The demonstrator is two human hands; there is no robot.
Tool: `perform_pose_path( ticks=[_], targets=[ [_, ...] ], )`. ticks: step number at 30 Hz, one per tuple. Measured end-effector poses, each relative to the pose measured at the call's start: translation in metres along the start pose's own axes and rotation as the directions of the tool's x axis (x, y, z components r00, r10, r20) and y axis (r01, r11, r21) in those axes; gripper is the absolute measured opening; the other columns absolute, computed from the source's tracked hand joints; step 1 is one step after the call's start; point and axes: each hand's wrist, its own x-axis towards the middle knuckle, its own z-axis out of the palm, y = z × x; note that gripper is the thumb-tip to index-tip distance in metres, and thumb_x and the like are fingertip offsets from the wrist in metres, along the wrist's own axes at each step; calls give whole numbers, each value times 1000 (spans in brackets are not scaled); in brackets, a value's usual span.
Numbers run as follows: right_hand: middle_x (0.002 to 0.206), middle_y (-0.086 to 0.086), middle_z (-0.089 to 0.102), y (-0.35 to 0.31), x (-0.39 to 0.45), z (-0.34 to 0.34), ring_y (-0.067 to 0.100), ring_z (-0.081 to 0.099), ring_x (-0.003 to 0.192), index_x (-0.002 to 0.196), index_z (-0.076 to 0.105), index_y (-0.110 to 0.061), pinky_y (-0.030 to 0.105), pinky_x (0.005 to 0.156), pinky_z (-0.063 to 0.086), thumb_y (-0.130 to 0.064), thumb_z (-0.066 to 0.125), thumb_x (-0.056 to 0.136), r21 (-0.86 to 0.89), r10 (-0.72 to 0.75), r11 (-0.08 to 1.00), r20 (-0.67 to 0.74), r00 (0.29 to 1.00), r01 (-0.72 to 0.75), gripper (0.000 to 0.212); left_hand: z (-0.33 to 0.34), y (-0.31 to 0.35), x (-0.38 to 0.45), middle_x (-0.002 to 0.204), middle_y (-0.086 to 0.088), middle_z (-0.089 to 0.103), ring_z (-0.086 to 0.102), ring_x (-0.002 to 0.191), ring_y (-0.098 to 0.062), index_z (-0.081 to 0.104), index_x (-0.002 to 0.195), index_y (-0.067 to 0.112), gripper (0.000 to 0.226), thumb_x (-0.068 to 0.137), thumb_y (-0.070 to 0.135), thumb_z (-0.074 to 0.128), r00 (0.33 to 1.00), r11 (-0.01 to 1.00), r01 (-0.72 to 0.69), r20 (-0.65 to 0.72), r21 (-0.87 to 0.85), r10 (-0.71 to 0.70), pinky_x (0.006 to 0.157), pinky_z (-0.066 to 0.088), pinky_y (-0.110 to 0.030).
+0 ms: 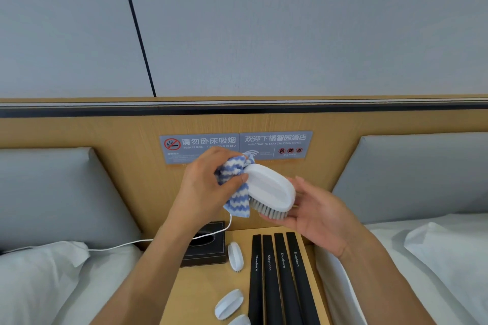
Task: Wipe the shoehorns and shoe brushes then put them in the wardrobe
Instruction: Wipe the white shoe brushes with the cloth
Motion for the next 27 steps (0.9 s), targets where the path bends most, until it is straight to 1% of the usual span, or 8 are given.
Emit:
perform_pose_path(
  ticks=[3,9,13,16,19,21,24,27],
  targets=[
    [134,24,60,1,-1,-4,38,62,121,127,67,-11,45,88,58,-14,66,89,-101,-18,995,25,1000,20,38,1,1,-2,98,11,64,62,89,-2,67,105,20,27,81,19,77,1000,1000,2,3,-17,-2,71,49,-15],
    [138,15,60,7,-5,-7,43,57,125,135,61,-22,54,91,56,3,75,81,-163,42,986,149,988,-18,61,8,13,-10,102,20,66,61,95,6,62,118,31,49,75,24,83,990,987,134,-24,-89,-137,77,49,-8],
    [140,11,58,13,-5,-8,45,56,126,140,56,-25,60,93,52,2,77,81,-169,23,986,179,984,7,68,18,22,-21,87,29,62,58,87,13,68,107,30,35,75,26,82,983,986,165,-87,7,-164,70,40,-1],
    [141,12,57,14,-5,-8,44,56,126,141,54,-26,58,93,54,2,75,83,-168,-23,984,167,986,52,68,20,28,-30,90,25,62,59,87,6,69,109,28,31,80,25,78,991,994,97,-99,51,-91,73,41,-5],
    [142,14,55,13,-3,-10,44,58,124,141,54,-25,57,93,54,2,70,85,-160,-77,982,116,990,95,64,18,33,-33,111,9,65,58,101,-6,69,114,17,32,83,17,75,999,992,-16,-36,125,21,86,46,-18],
    [139,17,57,11,-2,-10,44,59,123,141,55,-25,55,91,55,1,68,88,-168,-90,980,100,991,106,60,16,35,-33,117,6,63,55,107,-7,71,113,12,33,81,7,74,994,985,-96,63,146,88,88,44,-15],
    [135,21,60,8,-3,-11,44,60,120,138,58,-25,53,89,56,-3,65,91,-188,-68,979,76,995,81,52,10,36,-30,118,10,62,53,110,-6,72,111,14,33,80,3,71,970,984,-129,221,123,100,90,44,-17],
    [130,24,63,6,-4,-12,45,62,117,132,62,-27,55,90,56,-8,68,88,-211,-18,977,49,999,28,48,2,31,-23,116,15,65,55,110,-2,72,112,20,34,81,6,71,955,993,-92,289,80,65,91,45,-21]
  ],
)
